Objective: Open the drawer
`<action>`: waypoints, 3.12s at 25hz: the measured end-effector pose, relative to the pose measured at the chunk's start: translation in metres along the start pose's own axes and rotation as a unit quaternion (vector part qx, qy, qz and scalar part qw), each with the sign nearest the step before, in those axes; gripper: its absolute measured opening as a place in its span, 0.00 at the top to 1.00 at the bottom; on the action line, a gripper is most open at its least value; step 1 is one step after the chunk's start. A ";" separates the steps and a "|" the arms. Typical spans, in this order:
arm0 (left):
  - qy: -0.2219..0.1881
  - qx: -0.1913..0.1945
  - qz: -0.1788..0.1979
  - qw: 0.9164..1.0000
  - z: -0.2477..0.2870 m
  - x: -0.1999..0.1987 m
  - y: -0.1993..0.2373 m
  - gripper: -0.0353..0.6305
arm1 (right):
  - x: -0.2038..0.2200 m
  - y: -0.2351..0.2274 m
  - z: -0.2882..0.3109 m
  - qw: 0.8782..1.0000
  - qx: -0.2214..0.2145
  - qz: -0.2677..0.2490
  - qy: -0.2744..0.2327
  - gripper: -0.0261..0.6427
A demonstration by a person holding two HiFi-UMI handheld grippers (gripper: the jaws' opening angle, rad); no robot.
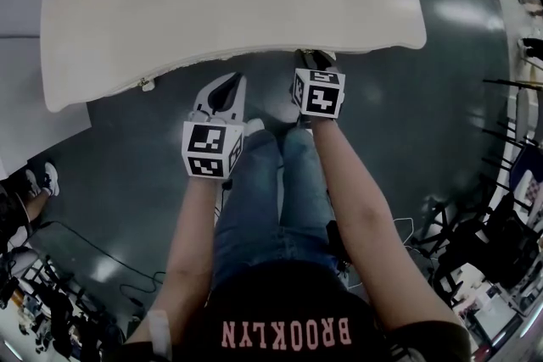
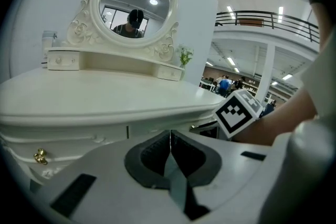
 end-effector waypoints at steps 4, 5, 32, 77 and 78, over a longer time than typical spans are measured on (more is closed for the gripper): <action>0.001 -0.015 -0.009 1.000 -0.004 0.002 0.013 0.94 | 0.001 -0.001 0.001 1.000 -0.005 -0.001 -0.005 0.79; 0.001 -0.019 -0.013 1.000 -0.004 0.003 0.016 0.94 | 0.001 0.000 0.001 1.000 -0.004 0.001 -0.003 0.79; 0.000 -0.047 -0.029 0.998 -0.037 0.021 -0.031 0.94 | 0.036 -0.001 -0.034 0.999 -0.034 -0.009 0.022 0.80; -0.030 -0.066 -0.019 0.997 -0.140 0.068 -0.125 0.94 | 0.157 0.017 -0.145 0.992 -0.071 -0.024 0.098 0.80; -0.030 -0.066 -0.018 0.997 -0.142 0.069 -0.127 0.94 | 0.157 0.016 -0.145 0.992 -0.070 -0.023 0.102 0.80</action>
Point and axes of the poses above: the fingertips, and each gripper's own axes: z forward along the fingers, y to its left, x out of its underside, the point moved 7 cm from there along -z, backward along the fingers, and after that the axes turned 7 degrees about -x, right-handed, at the moved point
